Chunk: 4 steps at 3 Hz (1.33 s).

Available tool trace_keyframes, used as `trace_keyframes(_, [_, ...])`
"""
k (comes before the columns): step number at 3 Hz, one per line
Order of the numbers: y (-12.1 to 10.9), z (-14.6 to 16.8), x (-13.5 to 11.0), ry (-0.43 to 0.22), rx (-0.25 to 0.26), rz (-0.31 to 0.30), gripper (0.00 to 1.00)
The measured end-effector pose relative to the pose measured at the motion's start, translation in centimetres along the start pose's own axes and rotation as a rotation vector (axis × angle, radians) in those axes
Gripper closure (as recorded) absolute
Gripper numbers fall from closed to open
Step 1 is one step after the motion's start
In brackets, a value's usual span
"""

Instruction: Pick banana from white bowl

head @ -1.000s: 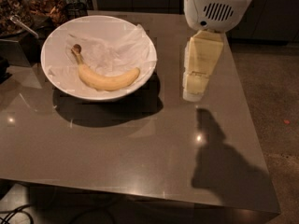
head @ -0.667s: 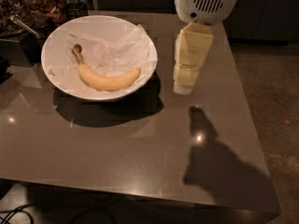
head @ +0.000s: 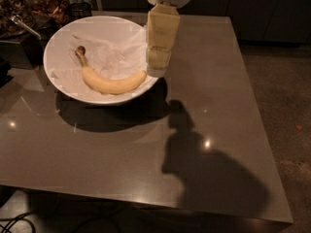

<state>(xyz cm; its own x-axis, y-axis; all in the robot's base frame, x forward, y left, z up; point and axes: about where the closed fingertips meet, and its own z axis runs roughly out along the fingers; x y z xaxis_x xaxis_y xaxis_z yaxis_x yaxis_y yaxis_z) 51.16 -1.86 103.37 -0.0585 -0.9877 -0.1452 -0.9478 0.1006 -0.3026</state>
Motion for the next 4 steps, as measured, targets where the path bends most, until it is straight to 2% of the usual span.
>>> trace_keyframes(1, [-0.6, -0.3, -1.1, -0.033, 0.031, -0.007, 0.00])
trace_keyframes(2, [-1.8, 0.8, -2.7, -0.078, 0.013, 0.011, 0.00])
trace_keyframes(4, [-4.4, 5.8, -6.6, -0.100, -0.083, 0.038, 0.00])
